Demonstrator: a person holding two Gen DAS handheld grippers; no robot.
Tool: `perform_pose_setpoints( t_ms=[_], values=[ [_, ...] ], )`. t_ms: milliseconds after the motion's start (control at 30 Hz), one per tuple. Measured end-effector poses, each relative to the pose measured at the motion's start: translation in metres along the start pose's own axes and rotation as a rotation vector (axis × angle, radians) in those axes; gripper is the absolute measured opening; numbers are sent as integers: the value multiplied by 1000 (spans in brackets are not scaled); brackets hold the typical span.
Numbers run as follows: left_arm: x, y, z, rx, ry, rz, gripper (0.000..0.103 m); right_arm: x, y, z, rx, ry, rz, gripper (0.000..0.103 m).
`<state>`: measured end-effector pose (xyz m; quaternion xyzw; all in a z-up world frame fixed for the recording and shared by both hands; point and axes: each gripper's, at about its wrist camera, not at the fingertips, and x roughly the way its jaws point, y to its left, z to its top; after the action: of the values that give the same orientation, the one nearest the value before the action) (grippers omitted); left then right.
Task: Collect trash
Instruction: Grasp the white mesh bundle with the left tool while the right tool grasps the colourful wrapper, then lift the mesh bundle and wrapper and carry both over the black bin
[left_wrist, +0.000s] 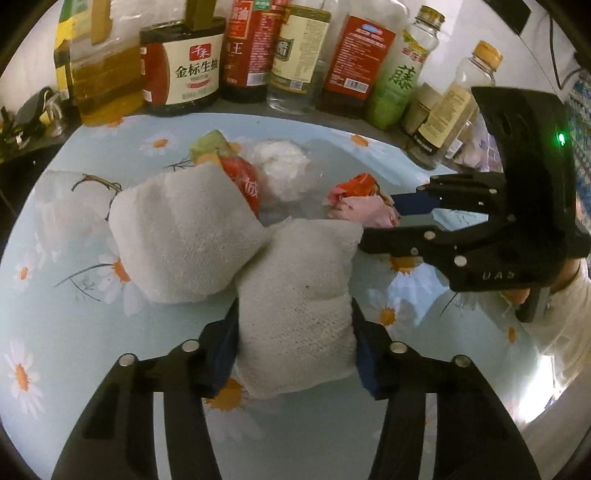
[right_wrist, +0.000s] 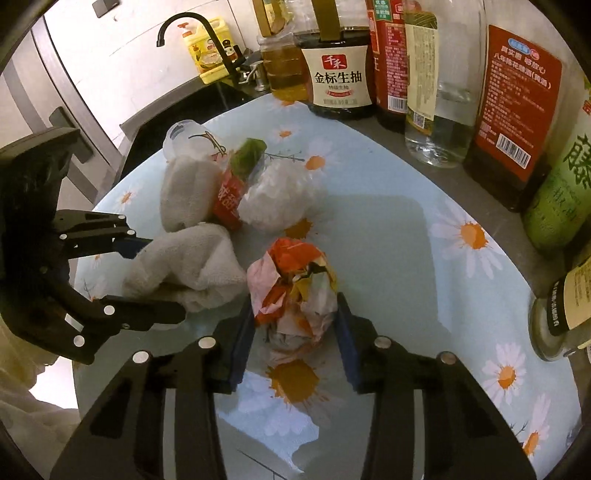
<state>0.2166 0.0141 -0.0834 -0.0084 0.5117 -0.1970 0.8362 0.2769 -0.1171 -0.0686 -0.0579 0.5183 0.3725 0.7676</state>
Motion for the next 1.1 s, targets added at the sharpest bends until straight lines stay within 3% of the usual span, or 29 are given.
perform_pose_setpoints(
  t_ms=[333, 667, 1100],
  values=[
    [-15, -14, -13, 81, -2, 1, 49, -27, 11, -11, 42, -28, -38, 42],
    [-48, -21, -46, 157, -69, -29, 49, -46, 51, -18, 24, -47, -98, 42],
    [-93, 6, -102, 103, -116, 53, 49, -48, 124, -31, -57, -29, -93, 42]
  ],
)
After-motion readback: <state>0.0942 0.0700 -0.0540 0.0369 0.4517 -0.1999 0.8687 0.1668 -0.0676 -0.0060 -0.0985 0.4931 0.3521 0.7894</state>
